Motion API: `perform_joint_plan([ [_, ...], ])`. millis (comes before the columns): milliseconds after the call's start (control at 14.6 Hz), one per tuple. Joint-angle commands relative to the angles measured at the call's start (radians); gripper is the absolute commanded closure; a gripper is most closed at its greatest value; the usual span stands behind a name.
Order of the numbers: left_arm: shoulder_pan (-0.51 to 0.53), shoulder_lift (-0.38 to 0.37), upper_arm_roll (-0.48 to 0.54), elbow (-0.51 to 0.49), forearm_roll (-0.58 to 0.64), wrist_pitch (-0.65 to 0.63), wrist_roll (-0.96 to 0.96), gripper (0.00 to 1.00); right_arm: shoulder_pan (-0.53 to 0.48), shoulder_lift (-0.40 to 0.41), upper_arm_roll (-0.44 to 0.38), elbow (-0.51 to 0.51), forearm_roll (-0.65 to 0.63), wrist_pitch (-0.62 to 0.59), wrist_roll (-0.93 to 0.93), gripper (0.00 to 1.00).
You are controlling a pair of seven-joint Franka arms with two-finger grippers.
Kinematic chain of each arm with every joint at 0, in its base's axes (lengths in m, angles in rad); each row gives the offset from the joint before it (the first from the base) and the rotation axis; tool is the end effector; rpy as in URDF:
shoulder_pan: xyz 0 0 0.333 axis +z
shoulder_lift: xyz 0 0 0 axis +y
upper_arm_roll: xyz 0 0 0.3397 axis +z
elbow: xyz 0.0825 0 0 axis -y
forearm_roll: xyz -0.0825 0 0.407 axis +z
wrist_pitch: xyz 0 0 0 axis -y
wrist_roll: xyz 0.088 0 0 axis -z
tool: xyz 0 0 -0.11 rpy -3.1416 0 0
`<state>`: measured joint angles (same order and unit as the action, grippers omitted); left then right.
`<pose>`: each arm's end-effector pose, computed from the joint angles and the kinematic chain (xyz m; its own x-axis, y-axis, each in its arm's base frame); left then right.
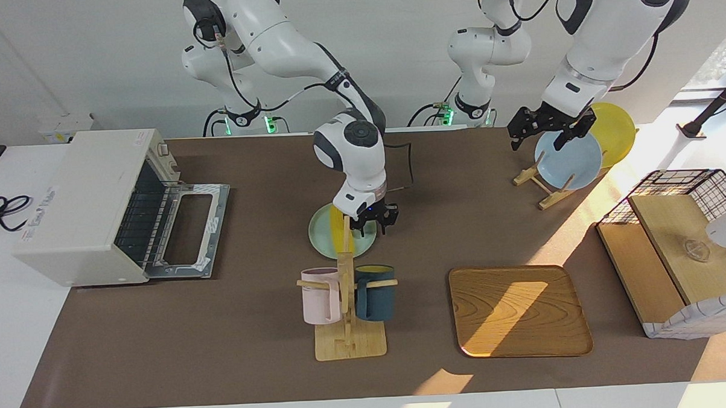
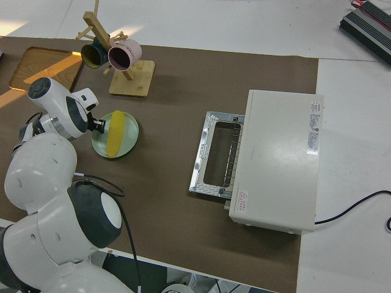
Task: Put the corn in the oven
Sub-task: 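Grasp the corn on the plate with the right gripper and lift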
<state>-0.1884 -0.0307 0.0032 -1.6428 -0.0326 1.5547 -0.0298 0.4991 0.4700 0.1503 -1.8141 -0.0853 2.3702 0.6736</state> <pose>0.5533 -0.1073 0.6259 0.9862 -0.1550 -0.0583 -0.1534 -0.9877 0.0309 0.5526 0.4074 0.2957 0.9974 0.0129 0.0704 0.0171 -0.9980 -0.0601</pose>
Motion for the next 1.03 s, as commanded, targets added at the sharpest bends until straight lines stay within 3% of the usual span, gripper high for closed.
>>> perform_joint_plan([
  [0, 0.010, -0.011, -0.005, -0.014, 0.022, 0.013, 0.036, 0.00, -0.013, -0.030, 0.005, -0.039, -0.024, 0.024, -0.002, 1.00],
  [205, 0.009, -0.002, 0.000, -0.015, 0.020, 0.025, 0.036, 0.00, -0.017, -0.027, 0.000, -0.004, -0.028, -0.025, -0.034, 1.00],
  [479, 0.010, 0.006, -0.002, -0.005, 0.020, 0.013, 0.036, 0.00, -0.050, -0.027, 0.000, 0.102, -0.142, -0.231, -0.052, 1.00],
  [958, 0.030, 0.005, -0.023, -0.003, 0.014, 0.011, 0.031, 0.00, -0.190, -0.152, -0.003, 0.073, -0.171, -0.414, -0.078, 1.00],
])
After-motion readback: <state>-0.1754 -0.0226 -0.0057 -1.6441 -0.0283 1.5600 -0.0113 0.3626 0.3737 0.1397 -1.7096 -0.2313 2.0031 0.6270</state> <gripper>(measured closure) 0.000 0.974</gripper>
